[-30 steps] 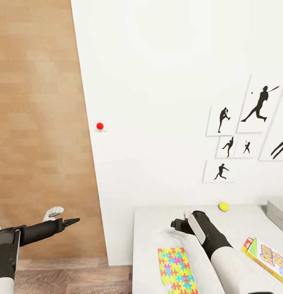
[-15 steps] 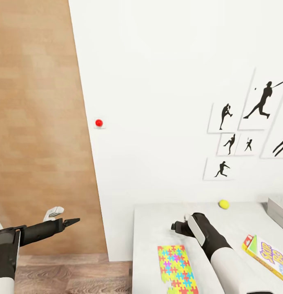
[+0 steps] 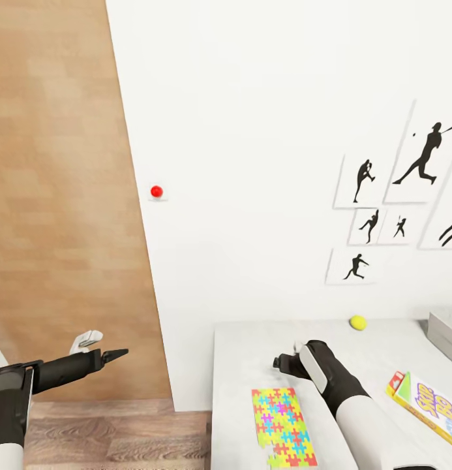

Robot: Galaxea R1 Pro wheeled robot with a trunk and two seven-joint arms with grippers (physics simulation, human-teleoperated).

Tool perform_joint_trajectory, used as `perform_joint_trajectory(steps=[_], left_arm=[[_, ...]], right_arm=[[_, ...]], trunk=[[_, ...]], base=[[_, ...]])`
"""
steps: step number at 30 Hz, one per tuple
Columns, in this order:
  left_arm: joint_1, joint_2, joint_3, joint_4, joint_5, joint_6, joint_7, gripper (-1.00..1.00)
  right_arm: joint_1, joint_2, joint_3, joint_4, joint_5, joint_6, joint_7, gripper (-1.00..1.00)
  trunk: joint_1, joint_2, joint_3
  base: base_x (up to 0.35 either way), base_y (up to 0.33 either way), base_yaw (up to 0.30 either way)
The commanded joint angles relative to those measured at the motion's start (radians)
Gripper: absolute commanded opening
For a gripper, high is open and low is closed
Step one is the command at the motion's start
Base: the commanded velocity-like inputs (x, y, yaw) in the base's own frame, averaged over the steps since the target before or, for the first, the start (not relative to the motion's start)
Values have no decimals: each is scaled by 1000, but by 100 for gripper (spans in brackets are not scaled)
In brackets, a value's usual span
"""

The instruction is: Put all the toys in the child's room - the three board games (two on the bed and one on the table), the two jigsaw puzzles on the table, and the tennis ball on the table - inside the toy box on the table in the child's room.

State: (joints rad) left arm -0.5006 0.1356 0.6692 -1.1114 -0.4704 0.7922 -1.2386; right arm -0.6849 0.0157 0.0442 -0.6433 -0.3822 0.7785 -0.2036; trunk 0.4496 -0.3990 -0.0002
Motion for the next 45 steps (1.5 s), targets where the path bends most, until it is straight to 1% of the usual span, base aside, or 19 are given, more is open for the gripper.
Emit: perform_joint_trajectory(steps=[1, 10, 19, 35, 45], left_arm=[[-1, -1, 3, -1, -10, 9, -10, 100], [-1, 1, 3, 1, -10, 8, -8, 100], [-1, 1, 3, 1, -8, -14, 2, 100], [-1, 0, 3, 1, -9, -16, 4, 100], [-1, -1, 3, 1, -10, -17, 4, 100]], right_arm=[[0, -1, 3, -1, -11, 2, -9, 100], [-1, -3, 3, -1, -11, 1, -9, 100], [-1, -4, 3, -1, -10, 1, -8, 100], [-1, -5, 3, -1, -10, -1, -10, 100], [-1, -6, 3, -1, -10, -28, -9, 100]], trunk=[[0, -1, -2], [0, -1, -17], [0, -1, -32], [0, -1, -58], [0, -1, -74]], base=[[0, 0, 0], [0, 0, 0], [0, 0, 0], [0, 0, 0], [0, 0, 0]])
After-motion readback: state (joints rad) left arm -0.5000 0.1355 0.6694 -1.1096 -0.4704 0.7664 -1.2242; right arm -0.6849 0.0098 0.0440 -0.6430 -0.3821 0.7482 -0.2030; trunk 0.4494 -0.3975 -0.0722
